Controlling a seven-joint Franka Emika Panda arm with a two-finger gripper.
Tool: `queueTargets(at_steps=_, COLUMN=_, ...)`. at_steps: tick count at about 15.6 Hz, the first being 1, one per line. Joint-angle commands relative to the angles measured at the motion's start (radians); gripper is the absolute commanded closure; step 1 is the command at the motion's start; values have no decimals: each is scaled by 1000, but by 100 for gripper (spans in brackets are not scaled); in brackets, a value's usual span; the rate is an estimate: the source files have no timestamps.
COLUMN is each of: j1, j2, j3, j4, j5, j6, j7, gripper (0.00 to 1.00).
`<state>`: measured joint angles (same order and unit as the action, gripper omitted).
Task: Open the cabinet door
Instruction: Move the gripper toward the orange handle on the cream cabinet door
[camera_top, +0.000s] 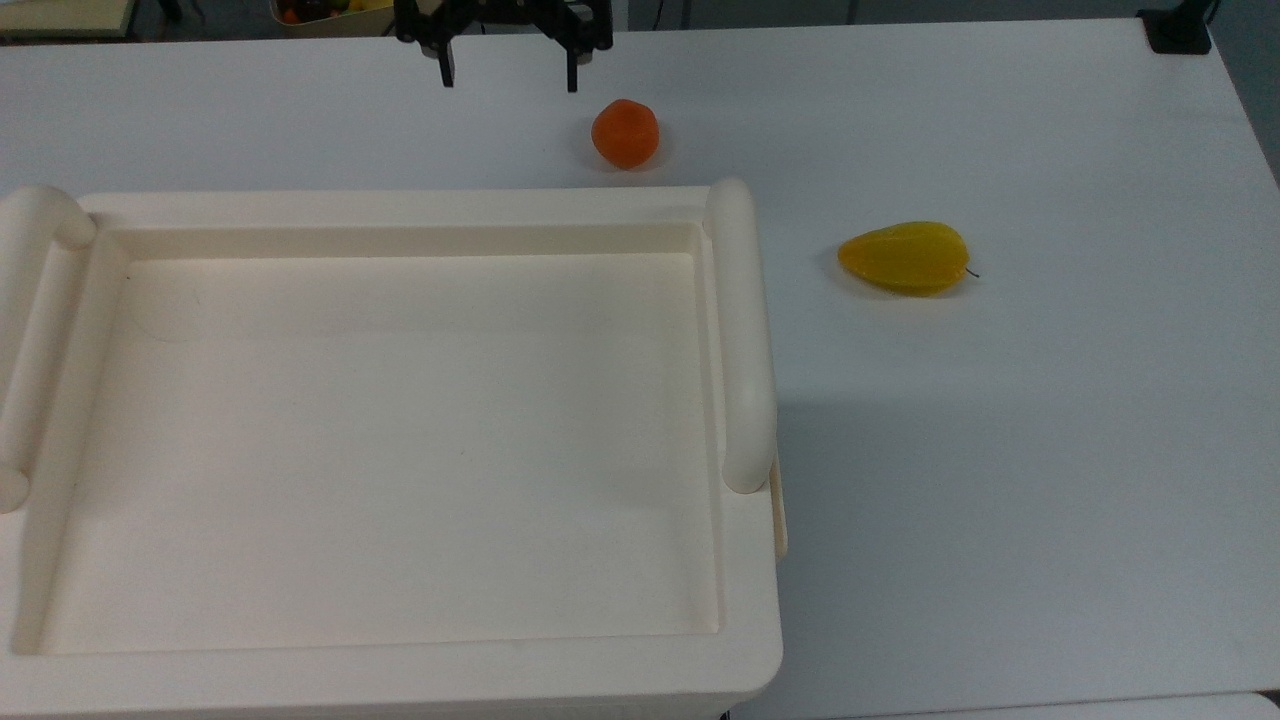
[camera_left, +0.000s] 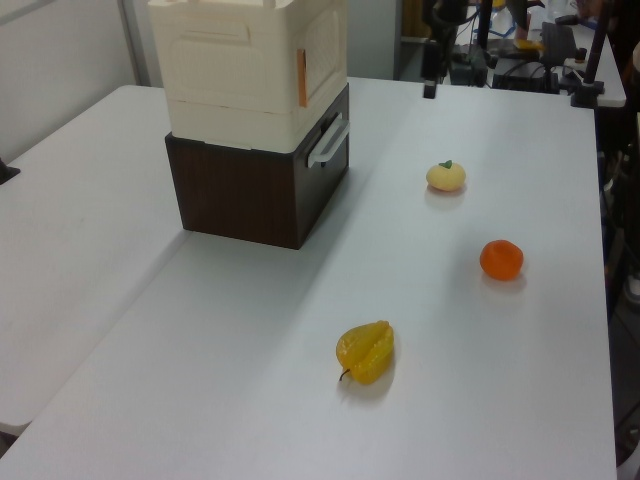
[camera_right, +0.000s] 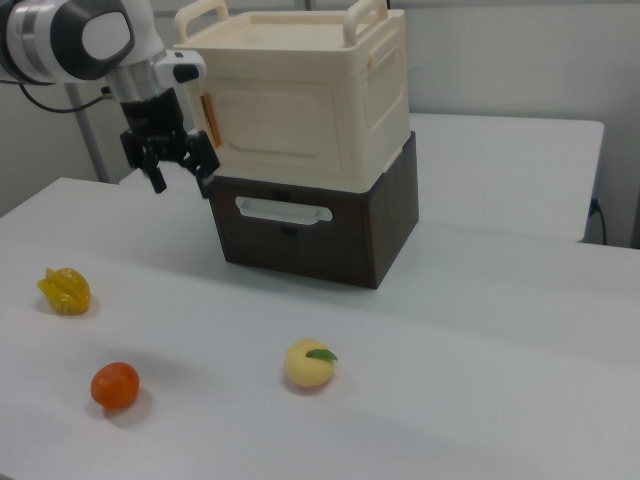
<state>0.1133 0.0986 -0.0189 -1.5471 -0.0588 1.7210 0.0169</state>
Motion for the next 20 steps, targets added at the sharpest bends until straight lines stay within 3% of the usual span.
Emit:
queueTargets(at_steps=1, j1=52, j2=56, j3=-1, j4=62, j5=7, j6=164, j7=73, gripper=0)
queueTargets(at_steps=7, j1=75, j2=99, j3=-1, j4=71, j5=-9, j6=445, j7=141, gripper=0)
queueTargets(at_steps=14, j1=89, j2=196, j3=-1, j4=142, j5=-90, j6=613, j7=130, gripper=0)
queueTargets(at_steps=17, j1=95, j2=216, j3=-1, j4=142, j5=-105, j6=655, j7=135, gripper=5)
queueTargets(at_steps=20, j1=100, j2=216, j3=-1, j4=142, j5=-128, j6=674, j7=138, gripper=17)
